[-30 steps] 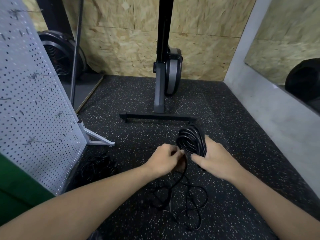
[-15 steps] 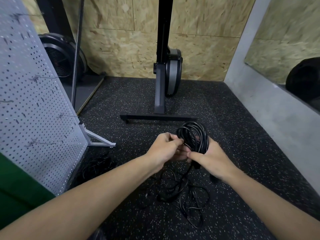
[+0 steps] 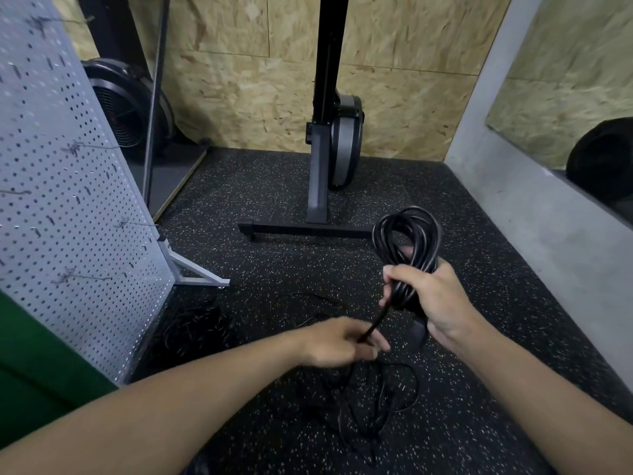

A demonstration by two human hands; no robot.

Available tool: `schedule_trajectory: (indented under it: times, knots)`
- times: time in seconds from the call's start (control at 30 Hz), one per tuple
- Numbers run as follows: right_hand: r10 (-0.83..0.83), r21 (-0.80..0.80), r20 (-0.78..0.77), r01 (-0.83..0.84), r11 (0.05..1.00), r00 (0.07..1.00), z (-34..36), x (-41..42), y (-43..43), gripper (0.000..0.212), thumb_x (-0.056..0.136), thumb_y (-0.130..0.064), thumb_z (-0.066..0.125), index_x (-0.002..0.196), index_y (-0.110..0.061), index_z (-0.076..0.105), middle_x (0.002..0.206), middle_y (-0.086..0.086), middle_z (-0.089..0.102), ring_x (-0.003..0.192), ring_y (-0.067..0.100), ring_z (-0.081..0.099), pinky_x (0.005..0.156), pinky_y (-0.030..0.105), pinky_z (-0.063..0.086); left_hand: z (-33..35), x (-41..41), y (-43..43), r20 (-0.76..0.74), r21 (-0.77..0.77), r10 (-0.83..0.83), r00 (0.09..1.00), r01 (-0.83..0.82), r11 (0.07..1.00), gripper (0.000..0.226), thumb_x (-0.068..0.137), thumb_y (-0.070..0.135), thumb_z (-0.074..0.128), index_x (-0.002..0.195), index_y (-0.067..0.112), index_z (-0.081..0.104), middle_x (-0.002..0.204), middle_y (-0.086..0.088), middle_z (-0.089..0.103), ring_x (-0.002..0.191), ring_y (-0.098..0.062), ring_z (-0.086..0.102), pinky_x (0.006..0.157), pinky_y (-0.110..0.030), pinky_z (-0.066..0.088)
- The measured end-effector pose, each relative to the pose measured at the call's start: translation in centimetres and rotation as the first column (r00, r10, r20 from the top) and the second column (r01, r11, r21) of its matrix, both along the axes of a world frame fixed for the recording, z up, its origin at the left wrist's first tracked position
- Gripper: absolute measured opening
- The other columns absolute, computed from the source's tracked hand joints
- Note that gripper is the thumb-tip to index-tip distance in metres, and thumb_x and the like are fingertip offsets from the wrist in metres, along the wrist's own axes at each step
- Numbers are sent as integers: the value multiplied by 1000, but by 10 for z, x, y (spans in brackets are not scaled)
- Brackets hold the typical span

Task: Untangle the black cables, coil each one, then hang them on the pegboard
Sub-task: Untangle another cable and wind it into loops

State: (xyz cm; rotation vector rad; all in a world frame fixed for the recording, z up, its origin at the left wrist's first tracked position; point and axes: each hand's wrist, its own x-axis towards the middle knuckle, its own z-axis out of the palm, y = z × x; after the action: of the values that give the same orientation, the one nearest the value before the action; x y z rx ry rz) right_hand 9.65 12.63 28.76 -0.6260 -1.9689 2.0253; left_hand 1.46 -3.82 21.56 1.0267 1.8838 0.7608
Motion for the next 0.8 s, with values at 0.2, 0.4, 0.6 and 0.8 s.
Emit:
schedule_trajectory:
  times: [0.2,0.4,0.6,0.8]
  knots:
    - [-65,326,95,30,945,993,4,7,20,24,91,-10,75,110,-17,63,87,10,70,68,27,70,70,44,60,-14,-9,-4,-125,-86,-33,992,22,996,32,108,39,54,89,20,71,92,-2,80,77,-8,69,77,-26,50]
    - [-16,658,372,-251,710,928,-7,14,49,49,87,-55,76,127,-33,60,119,-13,67,113,14,62,99,39,48,42,-12,1,-504,278,127,855,21,960,27,102,40,63,98,15,72,87,6,69,77,-4,63,71,-22,51]
    - [282,431,367,-431,793,886,8,18,24,50,80,-78,52,115,-43,62,112,-23,64,106,-4,59,83,18,43,60,-13,7,-532,600,377,758,23,800,18,93,29,78,95,14,68,90,7,66,83,-9,62,76,-32,52]
    - [415,346,447,-581,736,792,11,17,22,21,91,-41,76,88,-24,64,76,-10,62,70,5,60,73,26,45,66,-11,7,-570,655,464,678,34,755,36,85,46,81,90,14,65,88,7,58,76,-13,57,69,-36,51]
